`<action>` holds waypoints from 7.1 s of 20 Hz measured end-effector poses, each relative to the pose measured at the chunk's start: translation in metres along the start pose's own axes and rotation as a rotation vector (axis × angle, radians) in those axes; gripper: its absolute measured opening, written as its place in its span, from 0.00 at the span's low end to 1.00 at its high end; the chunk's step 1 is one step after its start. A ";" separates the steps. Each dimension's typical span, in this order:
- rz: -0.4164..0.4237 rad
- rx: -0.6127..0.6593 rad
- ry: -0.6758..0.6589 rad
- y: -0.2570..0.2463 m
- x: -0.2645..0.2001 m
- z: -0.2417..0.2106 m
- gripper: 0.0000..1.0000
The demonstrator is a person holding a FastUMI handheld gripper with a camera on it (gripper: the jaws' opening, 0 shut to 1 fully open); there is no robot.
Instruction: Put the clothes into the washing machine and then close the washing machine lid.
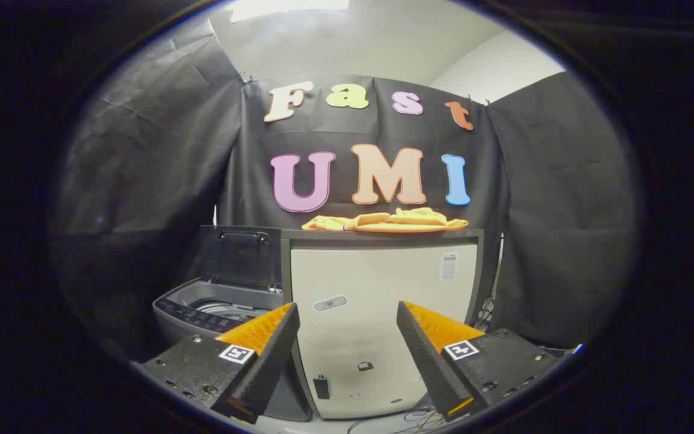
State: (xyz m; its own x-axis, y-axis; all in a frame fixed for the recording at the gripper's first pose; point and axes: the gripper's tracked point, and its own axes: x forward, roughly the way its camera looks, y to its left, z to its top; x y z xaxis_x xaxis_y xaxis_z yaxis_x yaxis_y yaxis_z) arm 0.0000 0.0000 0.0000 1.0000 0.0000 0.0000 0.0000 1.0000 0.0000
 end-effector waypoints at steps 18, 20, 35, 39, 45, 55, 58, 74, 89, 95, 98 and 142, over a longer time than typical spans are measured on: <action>0.000 0.128 -0.018 0.006 0.009 0.035 0.96; 0.000 0.128 -0.006 0.005 0.014 0.039 0.96; -0.057 0.250 0.183 -0.033 0.097 0.093 0.96; -0.077 0.217 0.161 -0.040 0.132 0.124 0.96; -0.057 0.121 0.204 -0.033 0.211 0.137 0.95; -0.137 -0.140 0.335 -0.066 0.308 0.101 0.97; -0.122 -0.268 0.375 -0.069 0.317 0.107 0.97; -0.104 -0.085 0.560 -0.074 0.334 0.052 0.25; -0.094 0.065 0.283 -0.033 0.289 0.176 0.00; -0.082 0.049 0.187 0.014 0.281 0.227 0.00; -0.061 0.030 0.143 0.046 0.276 0.245 0.00; 0.153 0.041 0.362 0.347 0.326 -0.089 0.00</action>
State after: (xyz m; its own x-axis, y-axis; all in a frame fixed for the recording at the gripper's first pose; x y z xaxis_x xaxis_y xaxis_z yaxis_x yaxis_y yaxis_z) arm 0.3259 0.3470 -0.0889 0.9238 0.1567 -0.3493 -0.1421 0.9876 0.0673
